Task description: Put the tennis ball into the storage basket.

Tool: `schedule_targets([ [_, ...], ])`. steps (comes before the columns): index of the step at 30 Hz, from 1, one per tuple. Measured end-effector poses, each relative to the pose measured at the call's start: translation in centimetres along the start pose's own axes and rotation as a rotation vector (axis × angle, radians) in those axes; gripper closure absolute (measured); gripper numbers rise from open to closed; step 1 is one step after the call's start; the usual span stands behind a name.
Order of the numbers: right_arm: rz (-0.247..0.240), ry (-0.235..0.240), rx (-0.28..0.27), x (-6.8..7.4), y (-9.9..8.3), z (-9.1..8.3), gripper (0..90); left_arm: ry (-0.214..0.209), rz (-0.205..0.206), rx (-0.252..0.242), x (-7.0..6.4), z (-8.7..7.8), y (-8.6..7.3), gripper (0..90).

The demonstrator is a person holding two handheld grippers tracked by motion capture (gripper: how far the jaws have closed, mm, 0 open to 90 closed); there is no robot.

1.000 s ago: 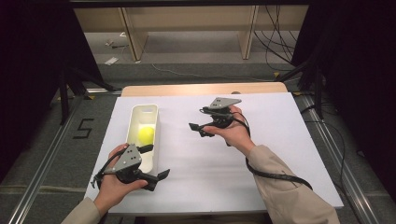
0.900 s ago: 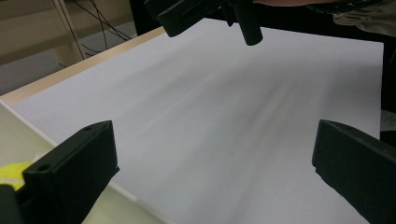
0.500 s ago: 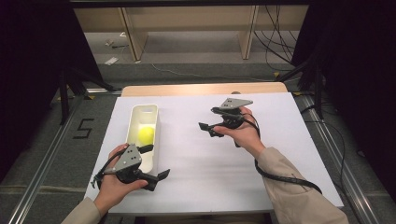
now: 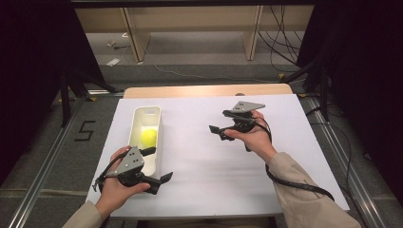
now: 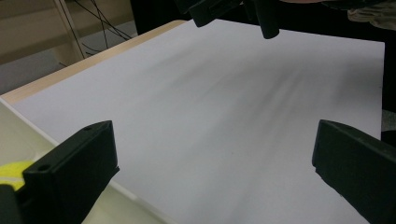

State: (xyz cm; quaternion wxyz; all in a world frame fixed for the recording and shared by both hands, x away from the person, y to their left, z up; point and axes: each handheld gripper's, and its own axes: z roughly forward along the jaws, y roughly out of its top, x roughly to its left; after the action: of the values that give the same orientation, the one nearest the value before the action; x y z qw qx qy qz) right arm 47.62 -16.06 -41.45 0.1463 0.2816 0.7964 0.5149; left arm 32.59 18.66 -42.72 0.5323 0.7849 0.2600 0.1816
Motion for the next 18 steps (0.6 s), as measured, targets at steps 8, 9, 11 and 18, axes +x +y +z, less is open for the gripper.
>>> schedule_targets([
  [8, 0.006, -0.014, 0.0, -0.4, -0.6, -1.0, 12.1, 0.0, 0.001, 0.001, 0.0, 0.0, 0.0, 0.0],
  [9, 0.007, -0.016, -0.002, -0.4, -0.7, -1.1, 12.1, 0.0, 0.001, 0.001, 0.0, 0.0, 0.0, 0.0],
  [11, 0.009, -0.019, -0.001, -0.5, -0.8, -1.4, 12.1, 0.0, 0.001, 0.001, 0.0, 0.0, 0.0, 0.0],
  [18, 0.016, -0.031, -0.012, -0.7, -1.1, -2.4, 12.1, 0.001, 0.001, 0.0, 0.0, 0.0, 0.0, 0.0],
])
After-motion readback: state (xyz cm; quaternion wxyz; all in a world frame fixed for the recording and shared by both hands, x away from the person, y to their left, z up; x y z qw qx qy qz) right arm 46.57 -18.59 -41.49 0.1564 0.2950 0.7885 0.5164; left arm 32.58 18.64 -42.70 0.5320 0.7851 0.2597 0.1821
